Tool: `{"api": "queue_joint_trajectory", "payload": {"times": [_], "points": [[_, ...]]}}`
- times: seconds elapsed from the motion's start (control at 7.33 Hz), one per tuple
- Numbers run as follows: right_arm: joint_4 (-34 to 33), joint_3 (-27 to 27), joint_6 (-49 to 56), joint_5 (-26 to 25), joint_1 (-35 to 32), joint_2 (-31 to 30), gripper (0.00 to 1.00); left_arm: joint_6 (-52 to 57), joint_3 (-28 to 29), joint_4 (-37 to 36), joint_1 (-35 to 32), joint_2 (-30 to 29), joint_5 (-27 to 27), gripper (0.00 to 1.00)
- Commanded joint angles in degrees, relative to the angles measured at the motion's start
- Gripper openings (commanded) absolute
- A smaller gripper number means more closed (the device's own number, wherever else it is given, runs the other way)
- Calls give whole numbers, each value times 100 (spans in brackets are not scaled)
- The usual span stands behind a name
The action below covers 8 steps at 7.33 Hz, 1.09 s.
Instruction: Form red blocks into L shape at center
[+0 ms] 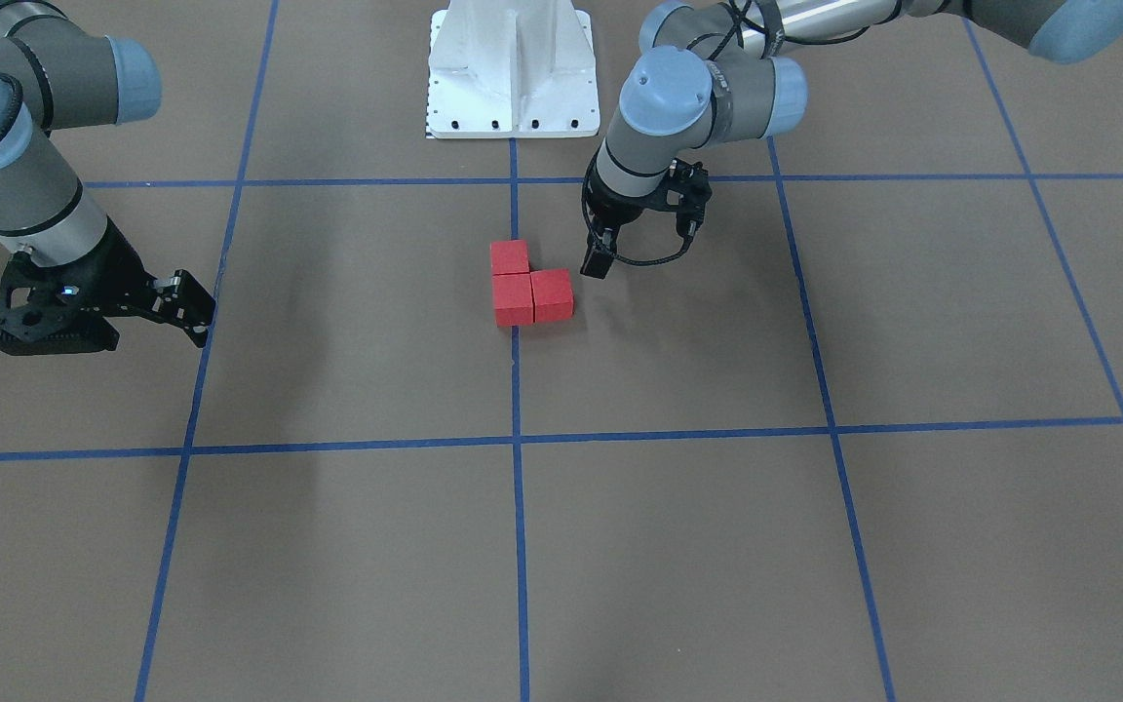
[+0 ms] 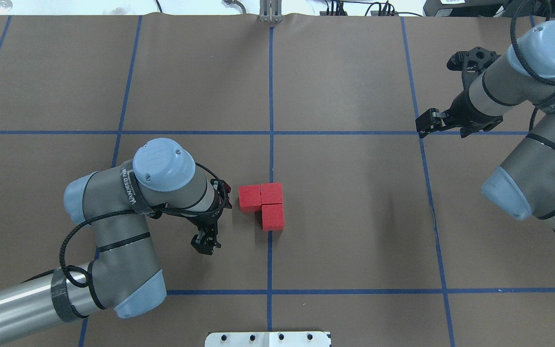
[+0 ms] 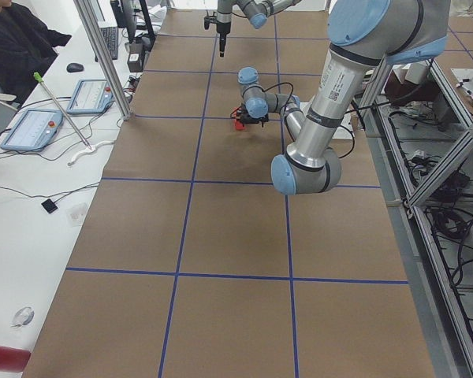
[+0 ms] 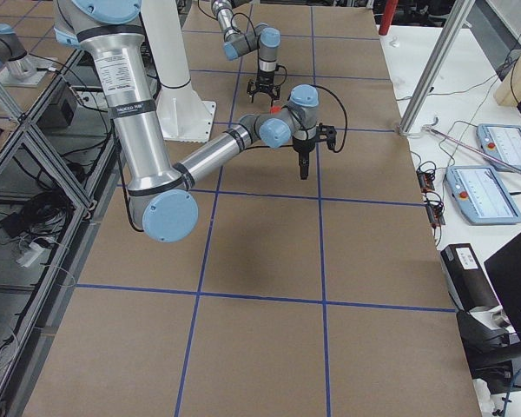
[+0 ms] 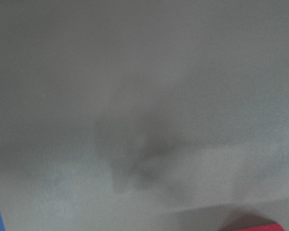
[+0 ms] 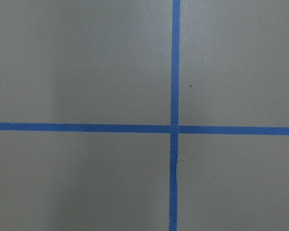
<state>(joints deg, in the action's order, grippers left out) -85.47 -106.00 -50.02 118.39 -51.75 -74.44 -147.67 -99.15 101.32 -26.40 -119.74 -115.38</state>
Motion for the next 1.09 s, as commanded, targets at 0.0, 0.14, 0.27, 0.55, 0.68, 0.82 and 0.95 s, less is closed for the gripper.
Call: {"api": "queue_joint_trajectory", "payload": {"times": [0.0, 0.14, 0.27, 0.55, 0.68, 0.82, 0.95], "points": [[-5, -9, 18, 17, -150, 9, 100, 1707, -760, 28, -198, 922, 24, 100], [-5, -9, 27, 52, -282, 9, 100, 2594, -885, 46, -399, 1144, -2, 100], [-14, -9, 132, 87, -440, 9, 100, 3516, -1026, 54, -680, 1433, -29, 100], [-101, 104, 876, 446, -1018, 17, 100, 5353, -1229, 72, -1408, 1865, -20, 100], [-102, 323, 1237, 640, -1352, 18, 100, 6398, -1177, 72, -1969, 2067, -46, 100], [-111, 534, 1754, 789, -1677, 26, 100, 7348, -1150, 72, -2401, 2269, -281, 100], [-111, 797, 2246, 869, -1950, 61, 100, 8332, -933, 72, -3005, 2367, -910, 100]]}}
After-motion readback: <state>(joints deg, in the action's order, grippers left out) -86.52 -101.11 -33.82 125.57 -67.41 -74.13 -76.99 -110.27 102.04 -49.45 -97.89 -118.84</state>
